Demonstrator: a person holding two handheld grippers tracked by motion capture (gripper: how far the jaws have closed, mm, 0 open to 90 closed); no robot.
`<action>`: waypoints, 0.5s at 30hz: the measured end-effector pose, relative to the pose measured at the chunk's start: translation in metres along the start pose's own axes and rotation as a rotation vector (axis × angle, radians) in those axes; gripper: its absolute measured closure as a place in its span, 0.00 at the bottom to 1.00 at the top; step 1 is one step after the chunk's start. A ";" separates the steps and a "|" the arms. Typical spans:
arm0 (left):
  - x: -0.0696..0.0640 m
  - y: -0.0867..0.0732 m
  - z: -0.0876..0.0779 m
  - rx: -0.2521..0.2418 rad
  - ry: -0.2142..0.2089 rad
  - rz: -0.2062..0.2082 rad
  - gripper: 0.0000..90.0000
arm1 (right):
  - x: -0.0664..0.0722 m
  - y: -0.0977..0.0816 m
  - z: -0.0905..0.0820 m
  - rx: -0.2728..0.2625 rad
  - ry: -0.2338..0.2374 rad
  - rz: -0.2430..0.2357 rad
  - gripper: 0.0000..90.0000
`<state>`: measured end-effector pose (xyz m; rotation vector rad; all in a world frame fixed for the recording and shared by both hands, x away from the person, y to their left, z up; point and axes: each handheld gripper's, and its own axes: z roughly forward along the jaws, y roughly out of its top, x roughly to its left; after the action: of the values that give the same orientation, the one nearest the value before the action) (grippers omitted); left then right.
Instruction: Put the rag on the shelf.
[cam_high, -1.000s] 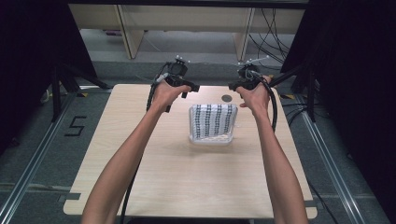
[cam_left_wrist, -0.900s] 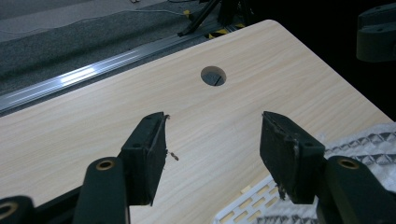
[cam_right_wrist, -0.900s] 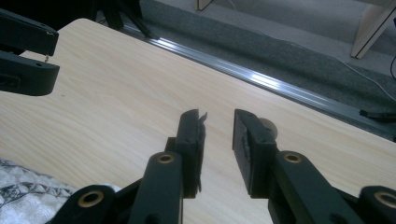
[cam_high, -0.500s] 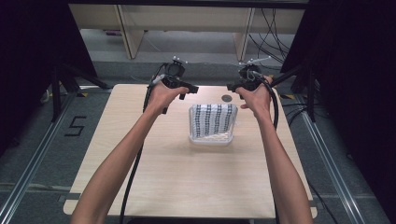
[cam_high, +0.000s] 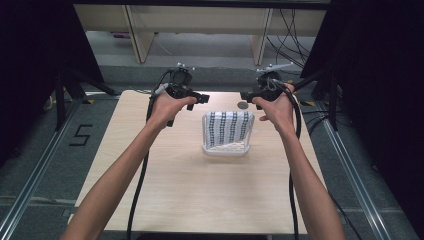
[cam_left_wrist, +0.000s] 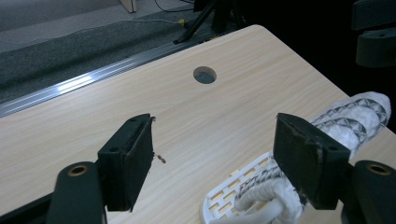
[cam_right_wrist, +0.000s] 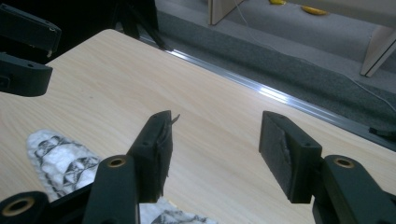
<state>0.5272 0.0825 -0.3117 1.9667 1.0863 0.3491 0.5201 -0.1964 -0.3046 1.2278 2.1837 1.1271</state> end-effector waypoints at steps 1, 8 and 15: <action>0.000 -0.001 -0.001 -0.001 0.001 0.001 0.31 | 0.001 -0.002 -0.001 -0.011 0.001 -0.006 0.49; -0.001 -0.012 -0.010 -0.003 -0.020 0.013 0.30 | 0.004 -0.008 -0.008 -0.020 0.025 -0.024 0.45; -0.008 -0.024 -0.016 -0.003 -0.027 0.047 0.30 | 0.010 -0.015 -0.016 -0.034 0.047 -0.029 0.43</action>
<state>0.4999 0.0908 -0.3197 1.9911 1.0231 0.3487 0.4960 -0.1992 -0.3065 1.1621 2.2002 1.1881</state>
